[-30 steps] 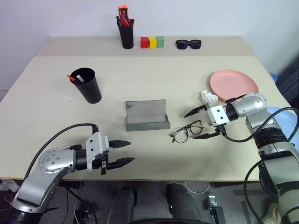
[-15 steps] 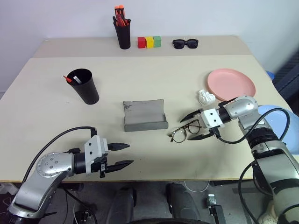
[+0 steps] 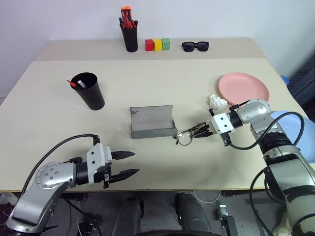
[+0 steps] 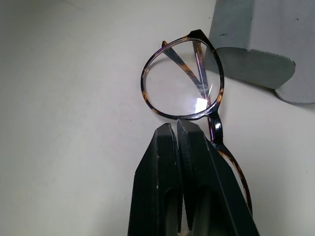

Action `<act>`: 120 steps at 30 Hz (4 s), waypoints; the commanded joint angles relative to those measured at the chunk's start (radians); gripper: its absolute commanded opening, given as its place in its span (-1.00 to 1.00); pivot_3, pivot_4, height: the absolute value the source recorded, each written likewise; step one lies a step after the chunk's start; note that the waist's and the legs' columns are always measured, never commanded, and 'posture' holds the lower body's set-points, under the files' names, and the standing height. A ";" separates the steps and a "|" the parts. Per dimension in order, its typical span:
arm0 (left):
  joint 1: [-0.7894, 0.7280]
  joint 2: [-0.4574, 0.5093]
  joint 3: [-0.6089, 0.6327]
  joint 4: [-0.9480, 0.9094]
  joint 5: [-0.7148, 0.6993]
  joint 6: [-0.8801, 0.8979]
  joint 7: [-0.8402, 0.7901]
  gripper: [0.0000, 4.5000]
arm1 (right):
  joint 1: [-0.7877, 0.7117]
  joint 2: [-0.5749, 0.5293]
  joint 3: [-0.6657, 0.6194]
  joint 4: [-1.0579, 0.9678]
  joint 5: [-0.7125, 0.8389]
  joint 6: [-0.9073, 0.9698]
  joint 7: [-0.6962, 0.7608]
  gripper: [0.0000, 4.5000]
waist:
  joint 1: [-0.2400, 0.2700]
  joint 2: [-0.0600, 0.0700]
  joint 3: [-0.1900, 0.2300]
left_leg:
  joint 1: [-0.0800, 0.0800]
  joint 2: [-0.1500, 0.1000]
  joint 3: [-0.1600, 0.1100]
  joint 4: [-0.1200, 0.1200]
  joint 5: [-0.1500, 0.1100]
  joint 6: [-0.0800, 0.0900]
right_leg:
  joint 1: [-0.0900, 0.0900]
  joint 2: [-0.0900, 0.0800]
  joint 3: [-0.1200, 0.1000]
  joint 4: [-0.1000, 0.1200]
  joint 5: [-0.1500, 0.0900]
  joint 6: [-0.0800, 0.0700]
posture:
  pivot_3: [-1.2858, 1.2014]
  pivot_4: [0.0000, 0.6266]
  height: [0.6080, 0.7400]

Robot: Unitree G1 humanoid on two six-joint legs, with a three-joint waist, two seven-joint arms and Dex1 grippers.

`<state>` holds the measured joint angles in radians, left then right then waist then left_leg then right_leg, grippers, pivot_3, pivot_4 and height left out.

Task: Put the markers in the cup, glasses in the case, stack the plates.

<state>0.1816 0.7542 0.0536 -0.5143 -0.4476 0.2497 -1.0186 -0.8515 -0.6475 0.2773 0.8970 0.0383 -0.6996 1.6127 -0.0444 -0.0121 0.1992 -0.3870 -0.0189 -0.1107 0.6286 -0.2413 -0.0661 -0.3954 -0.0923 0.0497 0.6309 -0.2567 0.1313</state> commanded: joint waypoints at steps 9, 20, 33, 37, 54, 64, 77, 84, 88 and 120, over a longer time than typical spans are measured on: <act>-0.027 0.002 0.005 -0.020 -0.010 -0.008 -0.001 0.13 | -0.023 -0.011 -0.020 -0.027 0.020 0.009 0.001 -0.96 | 0.000 0.000 0.000 | 0.000 0.000 0.000 0.000 0.000 0.000 | 0.000 0.000 0.000 0.000 0.000 0.000 | 0.03 -0.52 1.00; -0.026 -0.006 0.003 -0.028 -0.010 -0.002 0.011 0.13 | -0.024 -0.030 0.030 -0.069 0.094 0.077 0.002 -0.96 | 0.001 0.000 0.000 | 0.000 0.000 0.000 0.000 0.000 0.000 | 0.000 0.000 0.000 0.000 0.000 0.000 | 0.03 -0.52 1.00; -0.036 -0.011 -0.012 -0.024 -0.009 0.003 0.019 0.13 | 0.185 -0.019 0.036 -0.401 0.236 0.378 -0.053 -0.96 | 0.000 0.000 0.000 | 0.000 0.000 0.000 0.000 0.000 0.000 | -0.001 0.000 0.000 0.000 0.000 0.000 | 0.03 -0.52 1.00; -0.042 -0.012 -0.017 -0.022 -0.009 0.001 0.019 0.13 | 0.242 0.053 0.005 -0.442 0.217 0.440 -0.157 -0.96 | 0.002 0.000 0.000 | 0.000 0.000 0.000 0.000 0.000 0.000 | -0.001 0.000 0.000 0.000 0.000 0.000 | 0.03 -0.52 1.00; -0.066 -0.005 -0.016 -0.013 -0.013 0.010 0.018 0.13 | 0.141 0.189 -0.018 -0.115 -0.040 0.182 -0.542 -0.96 | -0.001 -0.001 0.000 | 0.002 0.000 0.000 0.001 0.000 0.000 | 0.002 0.000 0.000 0.001 0.000 -0.001 | 0.03 -0.52 1.00; -0.078 -0.011 -0.026 -0.009 -0.010 0.012 0.022 0.13 | 0.032 0.225 -0.068 0.033 -0.106 0.056 -0.782 -0.96 | 0.000 0.000 0.000 | 0.002 0.000 0.000 0.000 0.000 0.000 | 0.001 0.000 0.000 0.000 0.000 -0.001 | 0.03 -0.52 1.00; -0.091 -0.024 -0.047 0.026 0.002 -0.011 0.011 0.13 | 0.148 0.032 -0.183 -0.403 0.211 0.626 -0.376 -0.96 | 0.002 0.001 0.000 | 0.000 0.000 -0.001 0.000 0.000 0.000 | 0.000 0.000 0.000 0.000 0.000 -0.001 | 0.03 -0.52 1.00; -0.130 -0.023 -0.063 0.028 -0.004 0.005 0.014 0.13 | 0.126 0.007 -0.186 -0.312 0.162 0.636 -0.361 -0.03 | -0.002 0.001 0.000 | 0.000 0.000 -0.001 0.000 0.000 0.000 | -0.001 0.000 0.000 0.000 0.000 -0.001 | 0.03 -0.52 1.00; -0.131 -0.011 -0.052 0.022 -0.017 0.010 0.005 0.13 | 0.090 0.030 -0.174 -0.199 0.126 0.579 -0.360 0.39 | -0.001 0.001 0.000 | -0.002 0.000 0.000 0.000 0.000 0.000 | -0.002 0.000 0.000 0.000 0.001 0.000 | 0.03 -0.52 1.00; -0.036 -0.015 0.020 0.006 -0.048 -0.009 0.004 0.13 | -0.129 0.057 -0.168 0.211 -0.063 0.432 -0.268 -0.85 | -0.005 0.001 0.000 | -0.002 0.000 0.000 0.000 0.000 0.000 | -0.002 0.000 0.000 0.000 0.001 0.000 | 0.03 -0.52 1.00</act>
<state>0.1430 0.7420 0.0542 -0.4851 -0.4906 0.2561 -1.0189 -0.9714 -0.5812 0.1108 1.1045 -0.0127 -0.2663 1.3593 -0.0497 -0.0113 0.1995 -0.3879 -0.0189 -0.1108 0.6283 -0.2411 -0.0663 -0.3966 -0.0919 0.0500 0.6311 -0.2560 0.1315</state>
